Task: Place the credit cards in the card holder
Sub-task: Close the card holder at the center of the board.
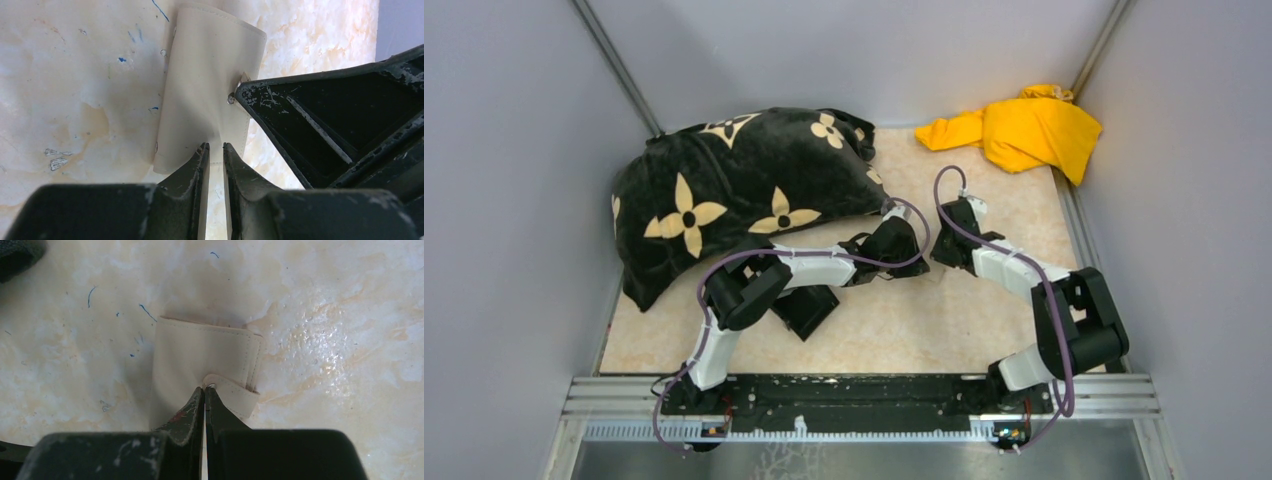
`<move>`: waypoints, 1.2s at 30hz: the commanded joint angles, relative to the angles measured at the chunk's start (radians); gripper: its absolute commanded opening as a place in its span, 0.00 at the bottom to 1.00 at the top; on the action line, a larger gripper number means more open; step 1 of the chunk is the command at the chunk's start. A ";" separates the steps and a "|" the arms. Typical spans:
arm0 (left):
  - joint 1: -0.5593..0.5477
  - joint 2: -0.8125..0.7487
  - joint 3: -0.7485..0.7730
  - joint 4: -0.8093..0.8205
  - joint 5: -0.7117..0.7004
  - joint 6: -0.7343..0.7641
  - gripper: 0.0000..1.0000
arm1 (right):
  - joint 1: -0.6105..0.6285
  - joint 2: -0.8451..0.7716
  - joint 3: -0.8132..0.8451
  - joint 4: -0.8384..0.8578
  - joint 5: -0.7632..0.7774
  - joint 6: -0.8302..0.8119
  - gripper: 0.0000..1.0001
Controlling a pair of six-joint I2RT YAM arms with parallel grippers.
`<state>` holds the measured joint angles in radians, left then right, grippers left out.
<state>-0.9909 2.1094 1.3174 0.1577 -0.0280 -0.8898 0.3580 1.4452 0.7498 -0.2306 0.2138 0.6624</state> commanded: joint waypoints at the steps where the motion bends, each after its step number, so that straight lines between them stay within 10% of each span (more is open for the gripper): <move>1: -0.002 0.038 -0.035 -0.077 0.022 0.006 0.23 | 0.017 0.013 0.048 0.026 -0.003 -0.006 0.00; 36: 0.001 0.052 -0.033 -0.072 0.014 0.000 0.23 | 0.048 -0.031 -0.029 0.013 -0.009 0.010 0.00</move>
<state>-0.9859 2.1094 1.3155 0.1608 -0.0212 -0.8974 0.3840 1.4422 0.7399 -0.2218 0.2169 0.6582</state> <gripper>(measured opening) 0.226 0.007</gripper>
